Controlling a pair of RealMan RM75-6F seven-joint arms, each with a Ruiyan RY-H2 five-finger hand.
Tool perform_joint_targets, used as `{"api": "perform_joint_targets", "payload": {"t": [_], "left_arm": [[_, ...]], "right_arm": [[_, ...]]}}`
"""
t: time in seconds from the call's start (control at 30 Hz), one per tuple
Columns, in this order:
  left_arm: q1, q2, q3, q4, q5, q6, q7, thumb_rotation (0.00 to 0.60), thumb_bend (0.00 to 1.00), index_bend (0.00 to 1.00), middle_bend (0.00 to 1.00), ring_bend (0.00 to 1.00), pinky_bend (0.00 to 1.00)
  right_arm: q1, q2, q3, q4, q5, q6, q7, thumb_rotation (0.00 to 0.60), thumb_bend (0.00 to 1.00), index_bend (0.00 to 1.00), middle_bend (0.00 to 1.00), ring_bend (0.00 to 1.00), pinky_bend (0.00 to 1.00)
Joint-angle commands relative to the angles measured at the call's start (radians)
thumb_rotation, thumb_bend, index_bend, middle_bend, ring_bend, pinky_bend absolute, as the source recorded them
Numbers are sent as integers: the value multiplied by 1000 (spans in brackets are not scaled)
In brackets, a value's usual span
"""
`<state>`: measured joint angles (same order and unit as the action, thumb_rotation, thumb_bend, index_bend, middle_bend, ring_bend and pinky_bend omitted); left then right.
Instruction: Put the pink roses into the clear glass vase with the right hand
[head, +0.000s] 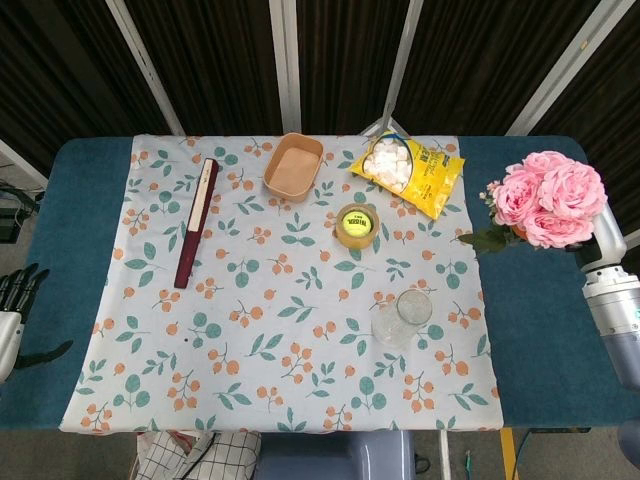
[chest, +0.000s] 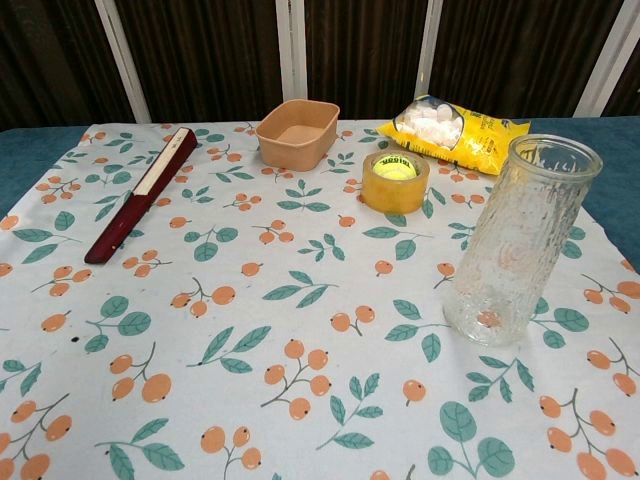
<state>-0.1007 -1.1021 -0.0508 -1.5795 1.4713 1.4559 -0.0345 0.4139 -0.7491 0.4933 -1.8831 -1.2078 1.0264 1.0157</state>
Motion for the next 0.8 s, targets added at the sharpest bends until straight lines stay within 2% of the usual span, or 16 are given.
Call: {"api": "perform_joint_targets", "payload": {"t": [0.03, 0.2, 0.37, 0.8], "left_arm": [[0, 0, 0, 0, -1, -1, -1, 600, 0, 0, 0, 0, 0], [-2, 1, 1, 0, 0, -4, -1, 600, 0, 0, 0, 0, 0], [-2, 2, 4, 0, 7, -2, 0, 600, 0, 0, 0, 0, 0], [-1, 8, 9, 1, 10, -6, -13, 600, 0, 0, 0, 0, 0]], "right_arm": [[-33, 52, 19, -73, -32, 16, 50, 600, 383, 661, 613, 573, 491], [-59, 87, 16, -173, -84, 52, 53, 600, 383, 661, 613, 573, 492], [-46, 80, 8, -245, -108, 52, 36, 600, 384, 661, 613, 573, 490], [41, -13, -14, -286, -35, 23, -117, 600, 383, 661, 613, 572, 491]]}}
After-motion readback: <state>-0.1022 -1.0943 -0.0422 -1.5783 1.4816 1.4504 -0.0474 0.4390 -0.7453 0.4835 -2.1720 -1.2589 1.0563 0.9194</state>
